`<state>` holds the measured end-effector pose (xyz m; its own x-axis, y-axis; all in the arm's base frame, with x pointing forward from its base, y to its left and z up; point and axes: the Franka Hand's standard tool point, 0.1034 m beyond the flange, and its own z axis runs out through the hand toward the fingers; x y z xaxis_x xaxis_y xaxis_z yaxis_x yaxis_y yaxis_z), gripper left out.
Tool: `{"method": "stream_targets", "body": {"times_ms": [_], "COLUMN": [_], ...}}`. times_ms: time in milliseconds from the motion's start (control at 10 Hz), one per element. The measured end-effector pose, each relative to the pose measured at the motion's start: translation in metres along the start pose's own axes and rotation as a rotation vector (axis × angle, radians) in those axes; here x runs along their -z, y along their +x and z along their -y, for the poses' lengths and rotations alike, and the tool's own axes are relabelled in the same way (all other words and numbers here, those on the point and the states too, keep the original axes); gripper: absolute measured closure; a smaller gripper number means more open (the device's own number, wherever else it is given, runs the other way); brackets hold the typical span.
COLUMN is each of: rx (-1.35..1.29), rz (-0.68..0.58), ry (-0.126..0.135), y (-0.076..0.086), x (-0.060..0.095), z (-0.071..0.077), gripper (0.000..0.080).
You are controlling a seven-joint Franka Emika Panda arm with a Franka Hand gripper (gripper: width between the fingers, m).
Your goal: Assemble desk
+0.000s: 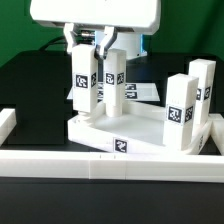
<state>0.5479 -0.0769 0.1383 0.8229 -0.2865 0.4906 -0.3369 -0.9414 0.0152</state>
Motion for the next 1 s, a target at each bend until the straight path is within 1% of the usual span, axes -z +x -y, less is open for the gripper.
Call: {"method": "stream_targets", "body": {"times_ms": [400, 1000], "rx": [-0.001, 0.015], "rz": [0.009, 0.022], "ry": [-0.002, -0.02], "y": [-0.006, -0.015], "x": [0.0, -0.011], "z": [-0.002, -0.004], "gripper": [0.0509, 0.0509]}}
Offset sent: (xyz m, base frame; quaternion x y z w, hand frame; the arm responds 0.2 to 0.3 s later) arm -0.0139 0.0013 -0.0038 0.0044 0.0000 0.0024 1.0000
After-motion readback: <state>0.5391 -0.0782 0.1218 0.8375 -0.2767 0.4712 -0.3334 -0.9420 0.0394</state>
